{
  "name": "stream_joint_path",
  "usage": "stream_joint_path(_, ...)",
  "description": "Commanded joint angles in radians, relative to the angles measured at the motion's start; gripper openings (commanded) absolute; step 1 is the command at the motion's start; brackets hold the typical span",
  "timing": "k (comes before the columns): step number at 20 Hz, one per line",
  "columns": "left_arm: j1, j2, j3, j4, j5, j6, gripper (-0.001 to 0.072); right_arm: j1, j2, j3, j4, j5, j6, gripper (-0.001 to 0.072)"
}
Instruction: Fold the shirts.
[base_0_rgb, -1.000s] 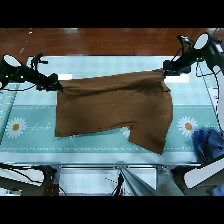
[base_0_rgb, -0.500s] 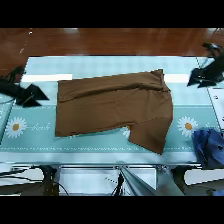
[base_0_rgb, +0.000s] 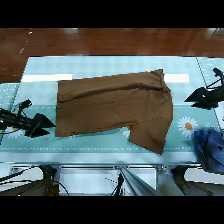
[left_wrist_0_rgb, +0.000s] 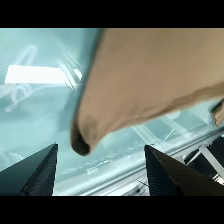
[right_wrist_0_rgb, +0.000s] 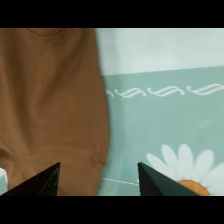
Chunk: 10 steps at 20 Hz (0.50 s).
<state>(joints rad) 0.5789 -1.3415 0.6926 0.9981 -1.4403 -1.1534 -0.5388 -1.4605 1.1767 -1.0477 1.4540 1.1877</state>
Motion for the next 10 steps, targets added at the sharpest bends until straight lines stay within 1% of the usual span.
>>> stream_joint_path(1,-0.023,-0.006,-0.051,-0.009,0.075,0.015,0.0617,-0.014,0.013,-0.071,0.103,-0.062,-0.063,0.0556)
stream_joint_path(4,-0.097,-0.039,-0.051,-0.075,0.15,0.015,0.0616,-0.014,0.02,-0.071,0.154,-0.066,-0.076,0.0555)
stream_joint_path(6,-0.167,-0.074,-0.051,-0.14,0.201,0.015,0.0612,-0.014,0.043,-0.071,0.158,-0.067,-0.076,0.0556)
stream_joint_path(7,-0.2,-0.091,-0.05,-0.149,0.211,0.015,0.0524,-0.014,0.06,-0.071,0.154,-0.067,-0.076,0.0556)
stream_joint_path(8,-0.227,-0.107,-0.048,-0.146,0.21,0.016,0.023,-0.014,0.078,-0.071,0.148,-0.066,-0.075,0.0556)
stream_joint_path(9,-0.24,-0.116,-0.049,-0.145,0.205,0.018,0.0031,-0.015,0.093,-0.071,0.136,-0.064,-0.075,0.0556)
stream_joint_path(10,-0.243,-0.117,-0.049,-0.145,0.196,0.017,0.0018,-0.015,0.105,-0.072,0.096,-0.054,-0.075,0.0556)
